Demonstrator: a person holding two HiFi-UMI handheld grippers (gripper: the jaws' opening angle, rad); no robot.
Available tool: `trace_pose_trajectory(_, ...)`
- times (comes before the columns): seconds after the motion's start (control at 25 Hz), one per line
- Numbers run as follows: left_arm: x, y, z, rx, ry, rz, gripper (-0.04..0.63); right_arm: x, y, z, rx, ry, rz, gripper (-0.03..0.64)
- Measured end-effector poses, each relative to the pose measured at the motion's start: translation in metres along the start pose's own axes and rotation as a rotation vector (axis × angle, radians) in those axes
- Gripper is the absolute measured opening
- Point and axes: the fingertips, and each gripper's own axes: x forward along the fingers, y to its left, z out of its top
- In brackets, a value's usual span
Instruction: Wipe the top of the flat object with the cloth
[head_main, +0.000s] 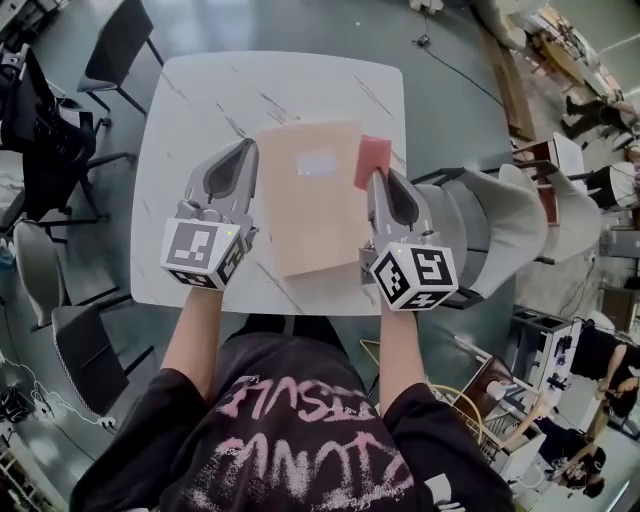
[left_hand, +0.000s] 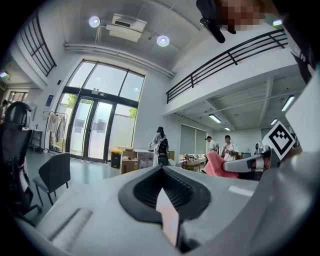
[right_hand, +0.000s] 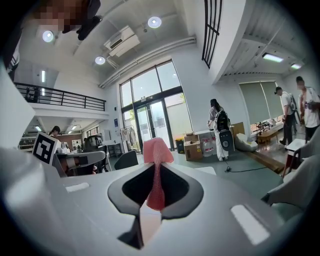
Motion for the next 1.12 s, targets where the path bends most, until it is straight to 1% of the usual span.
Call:
trace_pose_trajectory(0.24,0.005,0.005,-0.009,-0.021,0.018,0.013,0.000,0.007,0.000,-0.012,0.012,0.023,0.008,0.055)
trace_pose_trajectory(0.52,0.006,0.008,-0.022,-0.010,0.033,0.005,0.000,0.017,0.003,-0.024,0.021,0.046,0.020,0.055)
trace_pose_trajectory(1.12,0.011,0.011,-0.055,-0.030,0.080,0.013,0.000,0.028,0.000,-0.053,0.043,0.096,0.029,0.055)
